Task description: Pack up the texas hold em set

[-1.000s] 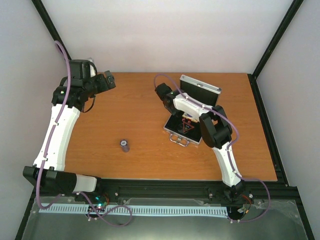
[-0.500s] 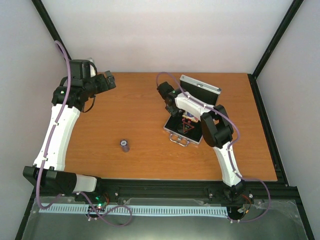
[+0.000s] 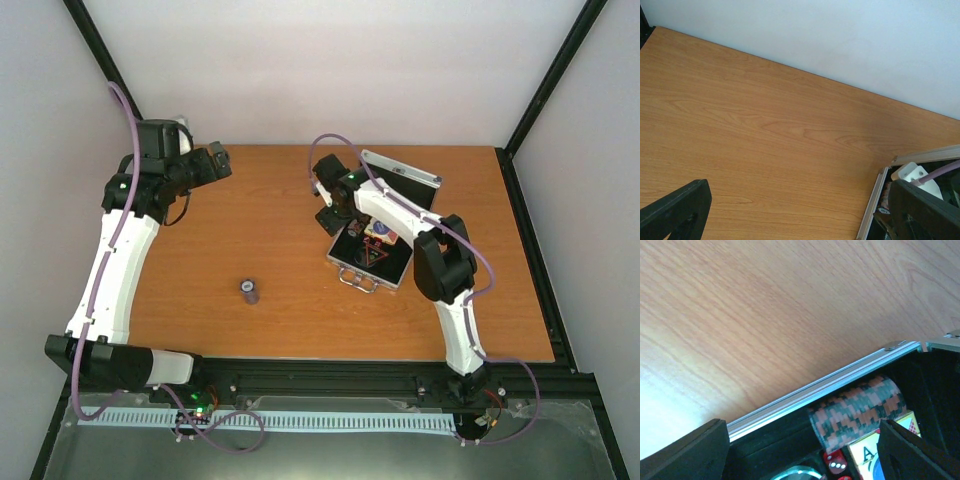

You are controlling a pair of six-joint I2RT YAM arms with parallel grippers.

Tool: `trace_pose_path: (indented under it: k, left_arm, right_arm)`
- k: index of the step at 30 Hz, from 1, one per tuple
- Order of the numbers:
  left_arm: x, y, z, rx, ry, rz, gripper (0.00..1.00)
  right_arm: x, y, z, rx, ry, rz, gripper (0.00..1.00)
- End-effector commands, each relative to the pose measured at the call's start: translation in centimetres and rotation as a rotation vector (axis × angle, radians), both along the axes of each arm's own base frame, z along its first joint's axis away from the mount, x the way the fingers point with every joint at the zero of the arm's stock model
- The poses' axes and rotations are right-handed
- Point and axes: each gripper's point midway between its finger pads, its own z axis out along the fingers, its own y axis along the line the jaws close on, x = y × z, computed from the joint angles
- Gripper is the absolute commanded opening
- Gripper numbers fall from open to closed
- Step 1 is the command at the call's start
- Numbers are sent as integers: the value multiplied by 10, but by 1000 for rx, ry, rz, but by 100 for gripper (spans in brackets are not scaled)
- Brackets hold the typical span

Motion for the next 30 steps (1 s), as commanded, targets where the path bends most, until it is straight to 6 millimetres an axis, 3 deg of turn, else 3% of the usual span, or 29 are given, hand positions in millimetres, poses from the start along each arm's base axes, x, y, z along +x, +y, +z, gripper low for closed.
trace_pose_path:
  k: [1,4,7,11,16,21,30]
  left_arm:
    - [-4,1,18,-8,-54,-6,100]
    - [-6,0,18,-15,-46,-10,100]
    - [-8,-2,26,-39,-62,-14,100]
    - [-14,-2,55,-66,-123,-5,100]
    - [-29,6,86,-72,-214,27,100]
    - [-40,6,88,-86,-225,23,100]
    - [-49,4,90,-103,-236,10,100]
  right_arm:
    - [-15,18,40,102,-8,23,83]
    - [-38,39,57,135,0,84,84]
    - [-85,76,59,119,32,194,87]
    - [-151,126,51,191,149,283,87]
    - [-201,172,46,233,197,385,88]
    - [-221,201,50,255,203,447,88]
    - [-206,230,12,226,223,408,85]
